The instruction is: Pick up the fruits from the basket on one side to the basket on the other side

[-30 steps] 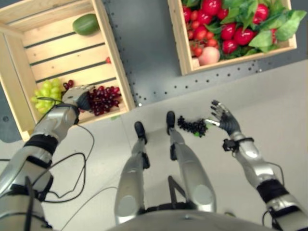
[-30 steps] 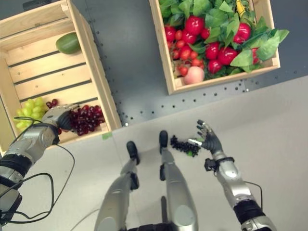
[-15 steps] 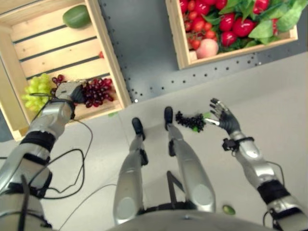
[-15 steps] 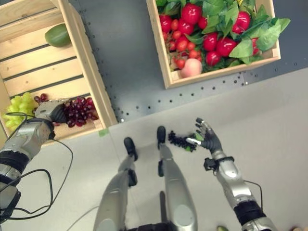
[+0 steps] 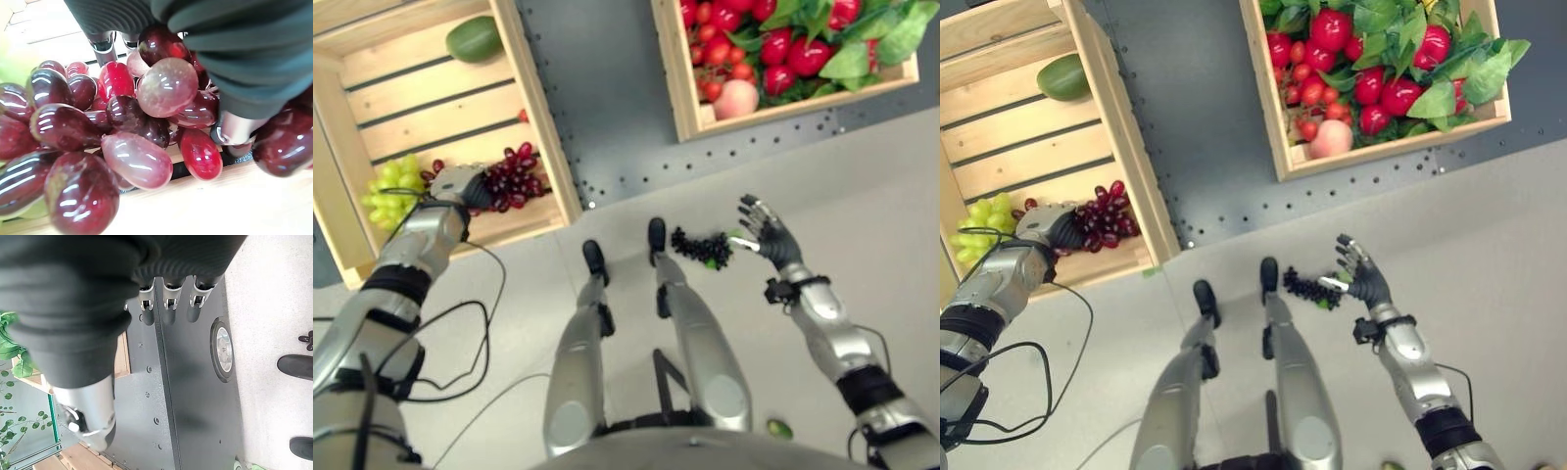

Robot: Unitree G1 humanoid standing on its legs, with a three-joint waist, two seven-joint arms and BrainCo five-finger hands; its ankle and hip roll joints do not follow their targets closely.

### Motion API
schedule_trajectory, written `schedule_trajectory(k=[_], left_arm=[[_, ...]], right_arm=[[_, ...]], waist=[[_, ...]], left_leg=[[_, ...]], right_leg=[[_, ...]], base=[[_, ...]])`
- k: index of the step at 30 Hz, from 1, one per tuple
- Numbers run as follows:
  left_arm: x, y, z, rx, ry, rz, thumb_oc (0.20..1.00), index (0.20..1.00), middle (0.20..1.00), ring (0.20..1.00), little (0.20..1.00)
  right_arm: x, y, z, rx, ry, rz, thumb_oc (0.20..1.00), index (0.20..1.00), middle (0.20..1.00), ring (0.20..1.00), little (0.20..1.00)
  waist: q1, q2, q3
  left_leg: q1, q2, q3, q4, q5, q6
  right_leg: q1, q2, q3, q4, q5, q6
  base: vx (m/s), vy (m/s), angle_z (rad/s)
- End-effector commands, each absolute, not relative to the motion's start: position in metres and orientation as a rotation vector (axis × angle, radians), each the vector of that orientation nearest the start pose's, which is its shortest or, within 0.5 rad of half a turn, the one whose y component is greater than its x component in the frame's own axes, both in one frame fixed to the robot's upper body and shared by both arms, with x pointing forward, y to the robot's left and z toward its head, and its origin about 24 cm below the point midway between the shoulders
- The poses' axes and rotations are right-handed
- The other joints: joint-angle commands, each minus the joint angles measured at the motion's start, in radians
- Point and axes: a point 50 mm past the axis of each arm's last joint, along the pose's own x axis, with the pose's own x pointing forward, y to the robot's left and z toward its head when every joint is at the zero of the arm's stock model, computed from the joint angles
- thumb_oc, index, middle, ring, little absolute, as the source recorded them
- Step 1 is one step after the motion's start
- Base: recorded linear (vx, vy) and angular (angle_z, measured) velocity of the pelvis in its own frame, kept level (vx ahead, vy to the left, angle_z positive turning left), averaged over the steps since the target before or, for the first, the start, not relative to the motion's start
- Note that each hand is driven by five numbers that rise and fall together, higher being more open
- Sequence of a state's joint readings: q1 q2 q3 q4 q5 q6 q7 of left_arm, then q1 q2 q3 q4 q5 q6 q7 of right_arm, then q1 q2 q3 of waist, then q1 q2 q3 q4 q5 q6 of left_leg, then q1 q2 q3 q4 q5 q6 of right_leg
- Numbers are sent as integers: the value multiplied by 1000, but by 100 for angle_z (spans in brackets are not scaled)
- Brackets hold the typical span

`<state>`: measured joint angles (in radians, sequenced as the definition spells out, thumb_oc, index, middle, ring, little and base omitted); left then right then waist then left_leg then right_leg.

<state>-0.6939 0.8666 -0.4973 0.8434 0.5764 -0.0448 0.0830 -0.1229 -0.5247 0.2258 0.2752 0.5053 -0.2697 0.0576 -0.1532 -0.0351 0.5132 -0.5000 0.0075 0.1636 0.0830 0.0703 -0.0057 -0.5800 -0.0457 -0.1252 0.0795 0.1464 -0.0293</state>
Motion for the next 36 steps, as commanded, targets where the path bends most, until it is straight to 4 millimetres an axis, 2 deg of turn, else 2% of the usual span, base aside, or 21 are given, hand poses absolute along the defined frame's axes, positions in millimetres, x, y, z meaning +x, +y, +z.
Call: schedule_trajectory(k=[1,9,10,11,12,14,15,16,18,23,28,36], left_arm=[[318,322,59,1597,405,-138,200,200,200,200,200],[313,320,56,1444,380,-95,200,200,200,200,200],[313,318,56,1398,370,-89,200,200,200,200,200],[311,318,56,1271,338,-38,200,200,200,200,200],[311,318,56,1270,339,-38,200,200,200,200,200],[311,312,59,1100,263,19,200,200,200,200,200],[311,313,59,1100,264,19,200,200,200,200,200],[309,307,61,976,209,30,200,200,200,200,200],[302,299,64,850,144,21,200,200,200,200,200],[283,296,71,583,37,15,200,200,200,200,200],[268,287,75,348,-36,-10,200,200,200,200,200],[258,280,63,87,-46,10,200,200,200,200,200]], right_arm=[[262,-222,61,-16,-136,150,1000,1000,1000,1000,1000],[260,-225,57,-10,-119,138,1000,1000,1000,1000,1000],[260,-225,57,-9,-121,137,1000,1000,1000,1000,1000],[259,-227,56,-3,-117,128,1000,1000,1000,1000,1000],[259,-227,56,-3,-117,129,1000,1000,1000,1000,1000],[259,-228,55,2,-115,121,1000,1000,1000,1000,1000],[259,-228,55,2,-115,121,1000,1000,1000,1000,1000],[258,-229,55,1,-119,118,1000,1000,1000,1000,1000],[255,-233,55,-7,-115,108,1000,1000,1000,1000,1000],[252,-240,53,-36,-96,104,1000,1000,1000,1000,1000],[254,-244,54,-61,-85,104,1000,1000,1000,1000,1000],[255,-246,54,-74,-73,111,1000,1000,1000,1000,1000]], waist=[[19,-34,7],[26,-31,7],[28,-30,7],[33,-28,7],[32,-28,7],[38,-25,7],[37,-25,7],[40,-21,7],[47,-16,7],[59,-5,1],[70,7,-10],[77,17,-28]], left_leg=[[-38,-4,-26,101,-90,11],[-19,-4,-31,101,-88,8],[-16,-5,-31,101,-87,8],[-6,-5,-31,100,-86,7],[-6,-5,-31,100,-86,7],[8,-7,-31,97,-84,6],[9,-7,-31,97,-84,5],[21,-9,-34,95,-83,4],[36,-11,-36,91,-82,3],[66,-14,-42,83,-80,2],[92,-19,-46,74,-79,1],[122,-22,-53,70,-80,2]], right_leg=[[-45,-4,-19,155,-149,85],[-22,-5,-22,152,-149,83],[-18,-5,-23,151,-149,83],[-9,-6,-24,149,-148,82],[-8,-6,-24,149,-148,82],[6,-6,-25,145,-147,81],[6,-6,-25,145,-147,81],[19,-7,-27,142,-147,80],[37,-8,-30,138,-147,79],[66,-12,-34,135,-147,79],[88,-17,-37,136,-151,80],[114,-22,-42,143,-159,79]], base=[[0,0,0],[0,0,0],[0,0,0],[0,0,0],[0,0,0],[0,0,0],[0,0,0],[0,0,0],[0,0,0],[0,6,2],[6,15,5],[5,13,4]])
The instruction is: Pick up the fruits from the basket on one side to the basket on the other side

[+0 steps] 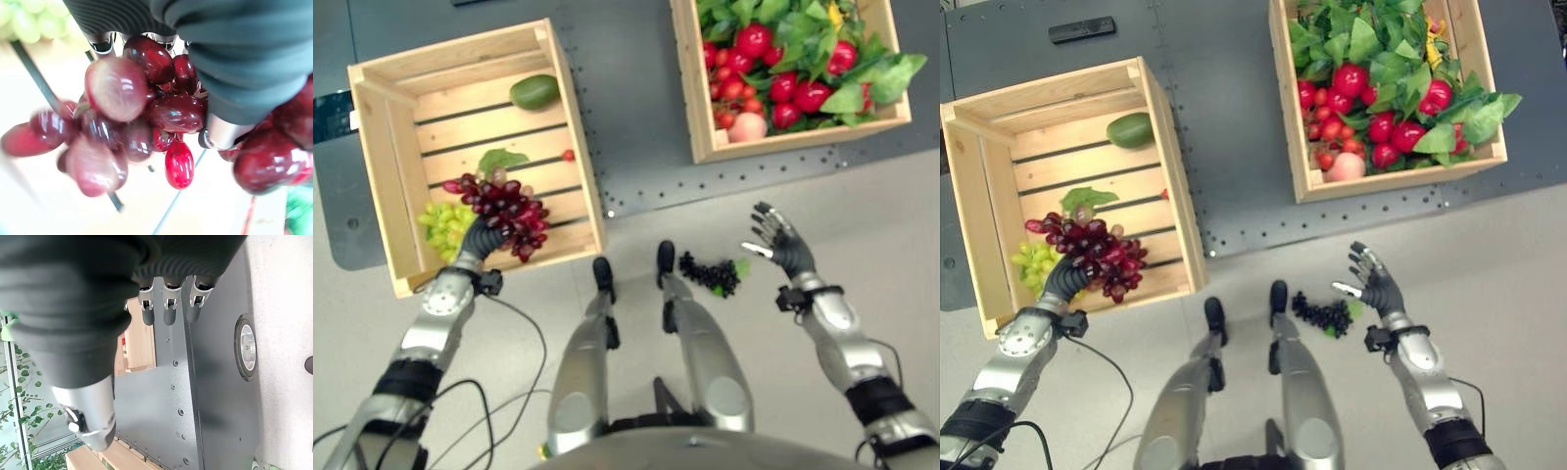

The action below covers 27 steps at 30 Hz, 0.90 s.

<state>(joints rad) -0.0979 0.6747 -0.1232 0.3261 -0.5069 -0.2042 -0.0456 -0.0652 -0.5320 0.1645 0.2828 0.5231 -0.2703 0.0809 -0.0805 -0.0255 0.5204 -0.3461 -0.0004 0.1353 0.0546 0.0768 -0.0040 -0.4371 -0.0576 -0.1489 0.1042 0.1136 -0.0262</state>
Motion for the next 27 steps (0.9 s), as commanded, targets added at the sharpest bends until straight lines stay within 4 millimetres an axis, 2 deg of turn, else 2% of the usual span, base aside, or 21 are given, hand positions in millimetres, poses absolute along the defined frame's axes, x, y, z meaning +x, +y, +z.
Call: schedule_trajectory(k=[1,9,13,16,20,27], left_arm=[[258,278,62,64,-48,9,200,200,200,200,200],[255,264,65,-118,-111,-3,200,200,200,200,200],[252,257,66,-229,-150,-5,200,200,200,200,200],[251,257,65,-246,-156,-7,200,200,200,200,200],[245,258,66,-274,-179,-15,200,200,200,200,200],[239,261,69,-288,-199,-24,200,200,200,200,200]], right_arm=[[255,-246,53,-76,-70,111,1000,1000,1000,1000,1000],[256,-248,51,-76,-57,98,1000,1000,1000,1000,1000],[257,-252,50,-72,-50,82,1000,1000,1000,1000,1000],[256,-253,51,-73,-53,81,1000,1000,1000,1000,1000],[254,-261,54,-92,-55,77,1000,1000,1000,1000,1000],[253,-271,62,-138,-54,97,1000,1000,1000,1000,1000]], waist=[[5,8,-37],[14,17,-64],[21,22,-117],[22,22,-135],[26,26,-196],[31,30,-260]], left_leg=[[-29,-13,-26,98,-87,1],[15,-17,-31,75,-83,-1],[76,-21,-35,48,-84,-3],[95,-22,-36,41,-85,-3],[150,-30,-41,16,-91,-3],[198,-34,-45,0,-99,-1]], right_leg=[[-28,-11,-19,120,-126,76],[16,-13,-26,108,-131,77],[81,-16,-39,82,-134,80],[104,-16,-44,72,-134,81],[168,-15,-55,38,-136,87],[221,-11,-62,20,-143,90]], base=[[0,0,0],[11,9,4],[55,11,9],[60,12,9],[66,16,3],[66,14,7]])
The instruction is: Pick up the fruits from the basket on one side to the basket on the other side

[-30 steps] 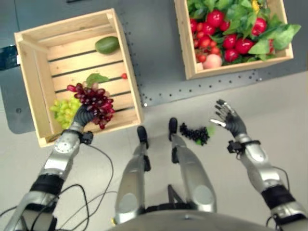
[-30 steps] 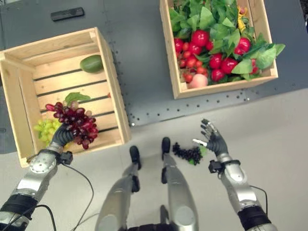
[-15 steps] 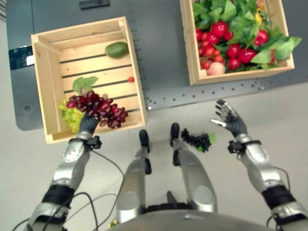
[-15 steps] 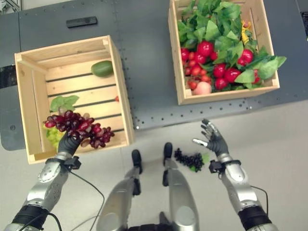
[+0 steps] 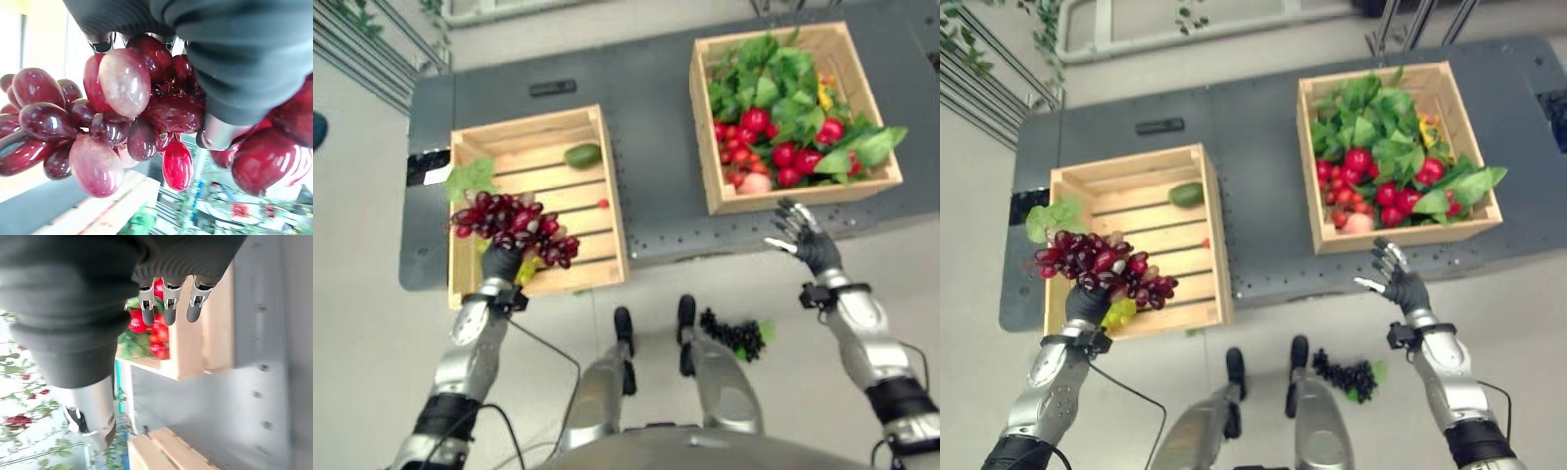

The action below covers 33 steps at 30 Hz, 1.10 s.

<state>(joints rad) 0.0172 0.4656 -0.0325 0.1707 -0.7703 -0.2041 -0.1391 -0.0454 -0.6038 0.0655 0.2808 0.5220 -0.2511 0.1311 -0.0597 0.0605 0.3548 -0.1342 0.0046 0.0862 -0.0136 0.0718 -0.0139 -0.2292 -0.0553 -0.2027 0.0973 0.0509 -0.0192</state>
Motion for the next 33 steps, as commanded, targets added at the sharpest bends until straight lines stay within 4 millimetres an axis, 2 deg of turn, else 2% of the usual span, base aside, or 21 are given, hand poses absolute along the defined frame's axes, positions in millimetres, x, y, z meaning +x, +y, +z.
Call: schedule_trajectory(k=[1,8,11,14,20,22,24,25,28,29,33], left_arm=[[239,261,68,-299,-199,-24,200,200,200,200,200],[234,257,75,-291,-216,-101,200,200,200,200,200],[234,246,88,-280,-239,-211,200,200,200,200,200],[236,239,95,-290,-252,-268,200,200,200,200,200],[237,207,112,-358,-264,-495,200,200,200,200,200],[236,200,114,-355,-257,-555,200,200,200,200,200],[238,187,117,-359,-248,-634,200,200,200,200,200],[238,187,117,-359,-248,-634,200,200,200,200,200],[240,173,120,-313,-219,-738,200,200,200,200,200],[240,173,120,-313,-219,-737,200,200,200,200,200],[245,161,128,-258,-209,-831,200,200,200,200,200]], right_arm=[[253,-272,66,-145,-64,104,1000,1000,1000,1000,1000],[256,-284,95,-246,-116,163,1000,1000,1000,1000,1000],[262,-287,113,-314,-121,232,1000,1000,1000,1000,1000],[268,-283,121,-318,-129,281,1000,1000,1000,1000,1000],[286,-255,136,-257,-164,442,1000,1000,1000,1000,1000],[289,-245,135,-238,-152,510,1000,1000,1000,1000,1000],[296,-225,133,-229,-135,603,1000,1000,1000,1000,1000],[296,-225,133,-229,-135,603,1000,1000,1000,1000,1000],[301,-197,130,-237,-115,729,1000,1000,1000,1000,1000],[301,-197,130,-237,-115,730,1000,1000,1000,1000,1000],[305,-172,125,-232,-97,826,1000,1000,1000,1000,1000]], waist=[[11,-58,-105],[16,-69,-176],[24,-79,-220],[28,-84,-236],[37,-92,-285],[39,-95,-300],[43,-98,-318],[43,-98,-318],[47,-100,-333],[47,-100,-332],[49,-96,-344]], left_leg=[[-1,-38,3,65,-97,8],[59,-35,1,28,-98,6],[95,-34,1,2,-98,5],[109,-34,2,-5,-98,4],[154,-33,0,-24,-101,2],[167,-33,-1,-32,-102,1],[182,-33,-1,-40,-103,0],[182,-33,-1,-40,-103,0],[197,-33,1,-48,-103,-1],[197,-33,1,-48,-103,-1],[205,-34,1,-55,-100,-1]], right_leg=[[25,-13,-8,23,-83,84],[90,-6,-20,-15,-88,90],[127,0,-27,-44,-86,94],[145,2,-30,-54,-85,96],[194,8,-37,-75,-88,96],[209,9,-38,-84,-89,98],[226,12,-41,-93,-91,99],[227,12,-41,-93,-91,99],[241,14,-39,-99,-90,99],[242,14,-39,-99,-90,99],[250,14,-43,-106,-87,101]], base=[[77,6,10],[80,-9,3],[87,-26,6],[59,-22,7],[62,-17,2],[52,-13,9],[51,-14,8],[40,-14,3],[21,-14,6],[0,0,0],[0,0,0]])
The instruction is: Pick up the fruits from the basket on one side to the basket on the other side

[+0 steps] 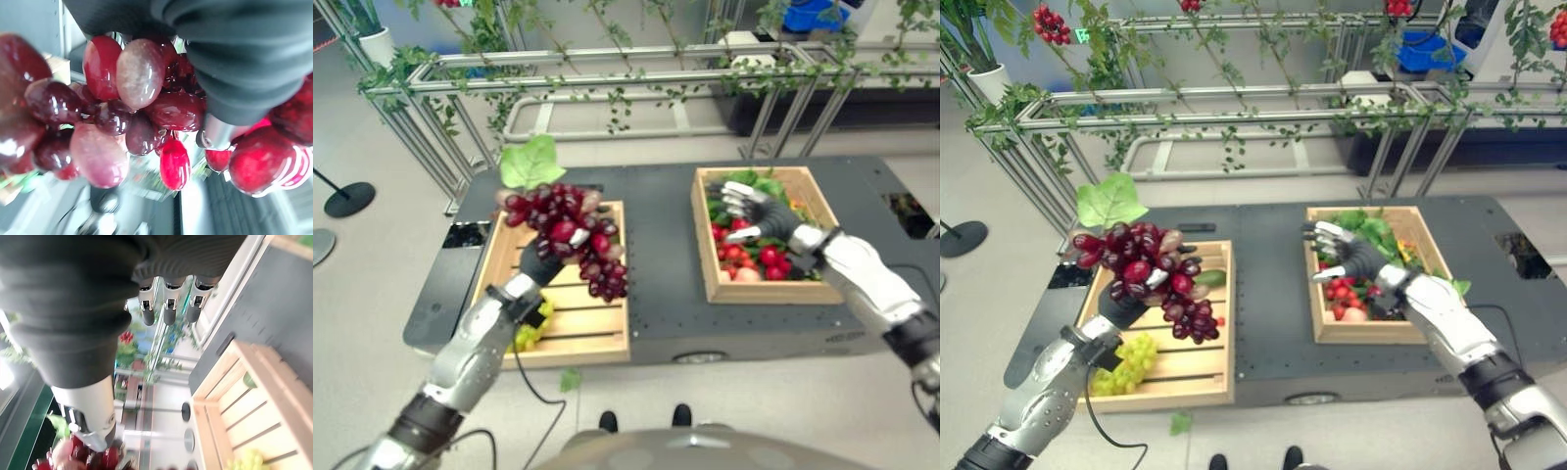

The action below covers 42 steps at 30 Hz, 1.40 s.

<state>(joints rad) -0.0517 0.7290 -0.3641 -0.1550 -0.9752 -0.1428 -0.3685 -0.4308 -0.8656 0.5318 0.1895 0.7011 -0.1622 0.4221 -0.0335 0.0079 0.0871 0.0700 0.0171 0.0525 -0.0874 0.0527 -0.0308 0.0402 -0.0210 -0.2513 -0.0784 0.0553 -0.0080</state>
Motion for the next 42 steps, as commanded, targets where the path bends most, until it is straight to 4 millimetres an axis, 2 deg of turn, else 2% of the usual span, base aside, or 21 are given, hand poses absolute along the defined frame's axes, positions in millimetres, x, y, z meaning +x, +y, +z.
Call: schedule_trajectory(k=[1,4,12,20,21,26,34,42], left_arm=[[246,158,129,-242,-204,-855,200,200,200,200,200],[250,152,132,-205,-200,-895,200,200,200,200,200],[252,140,142,-132,-212,-992,200,200,200,200,200],[255,133,147,-116,-236,-1026,200,200,200,200,200],[257,131,148,-105,-241,-1033,200,200,200,200,200],[258,130,150,-79,-249,-1048,200,200,200,200,200],[260,125,150,-98,-263,-1056,200,200,200,200,200],[264,121,152,-124,-293,-1040,200,200,200,200,200]], right_arm=[[305,-163,124,-231,-92,866,1000,1000,1000,1000,1000],[302,-144,124,-216,-75,978,1000,1000,1000,1000,1000],[291,-114,118,-149,12,1175,1000,1000,1000,1000,1000],[281,-102,112,-89,30,1239,1000,1000,1000,1000,1000],[277,-97,106,-82,55,1272,1000,1000,1000,1000,1000],[268,-90,104,-86,85,1350,1000,1000,1000,1000,1000],[256,-74,111,-16,75,1452,1000,1000,1000,1000,1000],[243,-46,116,189,41,1530,1000,1000,1000,1000,1000]], waist=[[23,-42,-79],[22,-40,-83],[21,-41,-91],[17,-41,-93],[16,-41,-93],[13,-38,-96],[12,-39,-101],[11,-37,-108]], left_leg=[[2,-46,33,17,-81,16],[7,-47,31,14,-79,15],[12,-46,31,12,-80,15],[12,-44,29,13,-80,15],[13,-44,27,13,-80,15],[15,-43,25,14,-80,15],[18,-41,24,18,-80,14],[20,-40,24,19,-82,14]], right_leg=[[-17,-21,6,70,-91,89],[-15,-21,7,68,-90,90],[-12,-20,13,68,-88,91],[-13,-19,16,73,-90,89],[-13,-19,15,76,-92,89],[-10,-20,14,81,-95,87],[-8,-21,11,83,-96,86],[-2,-21,12,80,-99,84]], base=[[0,0,0],[0,0,0],[0,0,0],[0,0,0],[0,0,0],[0,0,0],[0,0,0],[0,0,0]])
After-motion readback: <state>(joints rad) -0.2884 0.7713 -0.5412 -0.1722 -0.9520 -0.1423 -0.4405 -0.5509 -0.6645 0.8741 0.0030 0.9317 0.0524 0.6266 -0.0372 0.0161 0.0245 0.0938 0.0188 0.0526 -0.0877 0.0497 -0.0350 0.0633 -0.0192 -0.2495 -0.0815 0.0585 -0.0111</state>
